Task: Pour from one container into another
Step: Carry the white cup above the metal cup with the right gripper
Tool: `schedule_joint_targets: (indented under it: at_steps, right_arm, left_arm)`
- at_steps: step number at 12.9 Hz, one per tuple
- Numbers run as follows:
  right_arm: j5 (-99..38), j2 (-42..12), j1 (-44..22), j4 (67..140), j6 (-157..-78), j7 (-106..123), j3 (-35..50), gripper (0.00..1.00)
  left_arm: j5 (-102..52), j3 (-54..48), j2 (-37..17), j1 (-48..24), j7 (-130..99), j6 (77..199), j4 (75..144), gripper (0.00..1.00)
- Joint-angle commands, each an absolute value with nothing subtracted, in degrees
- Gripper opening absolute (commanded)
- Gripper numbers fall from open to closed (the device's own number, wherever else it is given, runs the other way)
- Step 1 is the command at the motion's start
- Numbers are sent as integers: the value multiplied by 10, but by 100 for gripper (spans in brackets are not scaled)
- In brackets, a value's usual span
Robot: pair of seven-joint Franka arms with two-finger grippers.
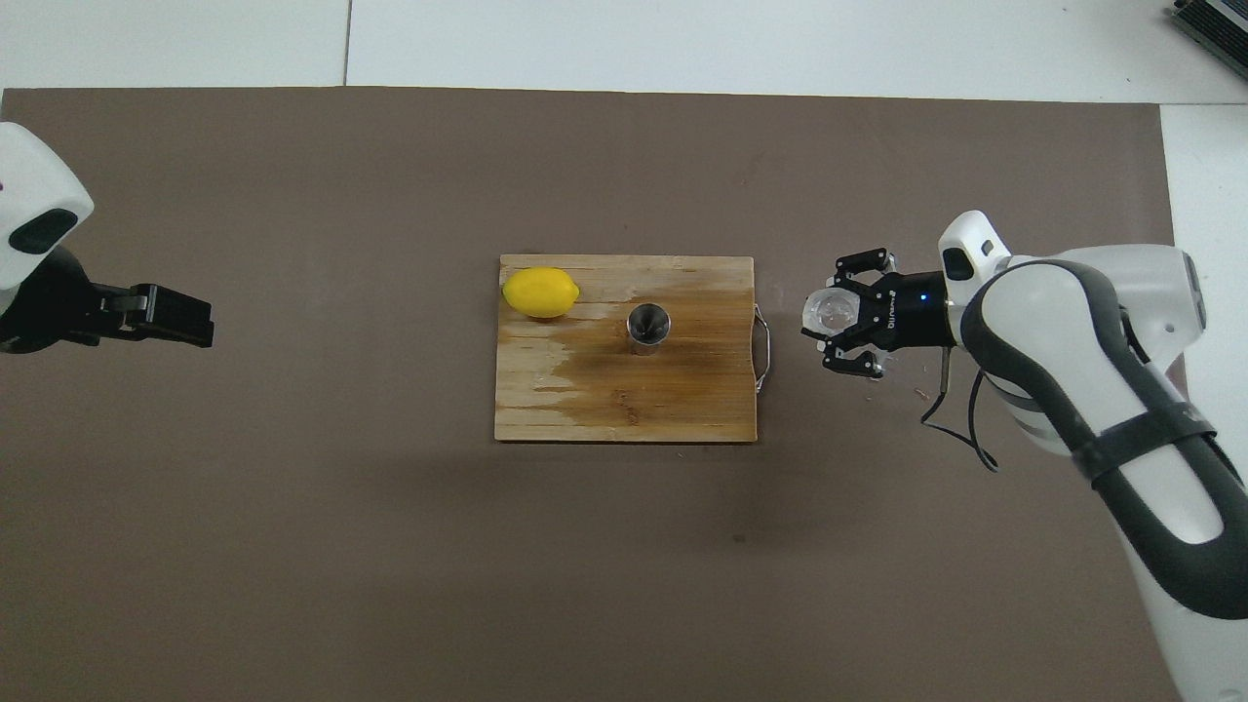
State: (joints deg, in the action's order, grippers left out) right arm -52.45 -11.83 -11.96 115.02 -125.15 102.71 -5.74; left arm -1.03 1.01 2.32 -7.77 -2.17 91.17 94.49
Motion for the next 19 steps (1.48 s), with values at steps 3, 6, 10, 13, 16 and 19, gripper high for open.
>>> schedule_joint_targets:
  at_steps: [3, 6, 10, 13, 16, 19]
  right_arm:
    - [-439, -113, -195, 1094, -1255, 834, -58, 9]
    - [-357, -117, -232, 1060, -1259, 720, -57, 9]
    - [-255, -121, -281, 1033, -1263, 611, -57, 8]
    - [-152, -122, -314, 1034, -1283, 514, -57, 8]
    - [-93, -127, -319, 1036, -1272, 509, -57, 9]
    - [-64, -135, -330, 1034, -1271, 507, -57, 8]
  left_arm:
    - [-1, 5, 25, -70, -18, 906, 947, 100]
    - [-1, 5, 25, -70, -18, 906, 947, 100]
    - [-1, 6, 25, -70, -18, 906, 947, 100]
    - [-1, 5, 25, -70, -18, 906, 947, 100]
    - [-1, 6, 25, -70, -18, 907, 947, 100]
    - [-1, 5, 25, -70, -18, 906, 947, 100]
